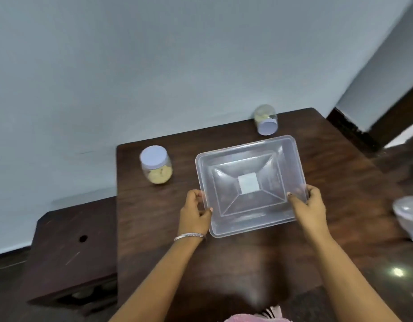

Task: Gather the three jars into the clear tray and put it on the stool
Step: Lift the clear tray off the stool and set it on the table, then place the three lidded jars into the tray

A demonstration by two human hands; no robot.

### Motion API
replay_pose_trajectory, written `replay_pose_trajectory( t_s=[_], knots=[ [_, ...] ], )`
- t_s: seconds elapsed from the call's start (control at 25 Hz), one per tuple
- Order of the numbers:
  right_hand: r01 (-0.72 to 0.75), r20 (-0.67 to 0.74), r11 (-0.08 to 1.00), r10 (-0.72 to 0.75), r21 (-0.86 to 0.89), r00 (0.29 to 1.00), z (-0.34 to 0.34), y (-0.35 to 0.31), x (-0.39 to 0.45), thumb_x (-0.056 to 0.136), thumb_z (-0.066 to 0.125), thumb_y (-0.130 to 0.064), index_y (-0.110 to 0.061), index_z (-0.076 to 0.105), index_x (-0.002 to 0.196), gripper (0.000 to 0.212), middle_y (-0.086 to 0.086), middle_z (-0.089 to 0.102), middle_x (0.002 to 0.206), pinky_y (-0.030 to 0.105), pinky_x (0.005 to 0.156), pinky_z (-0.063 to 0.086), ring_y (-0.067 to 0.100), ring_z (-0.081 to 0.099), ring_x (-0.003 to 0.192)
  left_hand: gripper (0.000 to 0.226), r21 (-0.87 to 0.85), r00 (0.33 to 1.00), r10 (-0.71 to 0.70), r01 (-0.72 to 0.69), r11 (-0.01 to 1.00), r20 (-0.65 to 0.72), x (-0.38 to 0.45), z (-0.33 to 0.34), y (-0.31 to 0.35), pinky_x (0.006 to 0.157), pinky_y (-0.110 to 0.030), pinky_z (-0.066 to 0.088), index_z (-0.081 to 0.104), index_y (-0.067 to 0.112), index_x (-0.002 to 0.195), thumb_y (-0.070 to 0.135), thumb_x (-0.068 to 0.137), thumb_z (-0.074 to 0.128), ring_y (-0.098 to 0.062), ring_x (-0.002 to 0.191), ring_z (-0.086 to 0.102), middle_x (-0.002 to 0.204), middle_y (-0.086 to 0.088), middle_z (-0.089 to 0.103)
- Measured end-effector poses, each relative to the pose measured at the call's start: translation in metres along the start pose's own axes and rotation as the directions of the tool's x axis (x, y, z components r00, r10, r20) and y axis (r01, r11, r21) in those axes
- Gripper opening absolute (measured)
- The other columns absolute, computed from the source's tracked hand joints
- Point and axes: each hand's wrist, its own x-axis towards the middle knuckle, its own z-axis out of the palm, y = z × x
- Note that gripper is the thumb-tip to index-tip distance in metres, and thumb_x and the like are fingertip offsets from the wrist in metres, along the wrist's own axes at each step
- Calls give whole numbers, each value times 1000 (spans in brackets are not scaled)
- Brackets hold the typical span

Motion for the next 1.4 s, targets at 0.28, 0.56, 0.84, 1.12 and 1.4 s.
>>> replay_pose_trajectory(
  t_s=[0.28,0.56,0.84,1.12,1.4],
  knots=[
    [-234,217,970,244,-70,945,-34,61,44,79,64,-10,-9,53,111,34,12,63,108,36,84,45,27,59,96,33,232,974,-223,207,950,43,13,68,-7,79,-30,47,52,21,95,-4,73,54,-24,92,63,94,-2,66],
    [-224,345,973,232,-63,909,-54,77,84,81,64,-13,-9,56,109,30,11,65,106,36,84,49,24,61,93,42,436,944,-321,320,841,-74,13,108,9,95,-46,47,47,1,115,-2,73,52,-40,109,55,122,-25,57],
    [172,119,939,-142,-298,983,-156,63,116,76,71,-17,-8,47,129,58,16,51,131,40,104,37,33,46,122,60,609,953,288,-286,740,98,7,215,79,112,-48,30,40,3,130,12,75,63,-38,130,37,136,-21,47],
    [-166,-164,714,73,-680,984,-265,107,142,68,73,-46,-16,28,138,89,23,31,143,53,106,31,43,31,131,57,669,801,169,-577,469,574,-15,356,85,117,-53,4,33,17,134,27,82,54,-31,144,13,143,-6,41],
    [-298,-102,764,294,-573,950,-270,145,146,61,76,-42,-10,23,129,92,20,39,134,54,102,38,43,44,121,51,715,779,70,-604,351,623,-17,379,65,115,-56,-4,38,13,128,26,82,53,-34,143,14,140,-12,45]
  ],
)
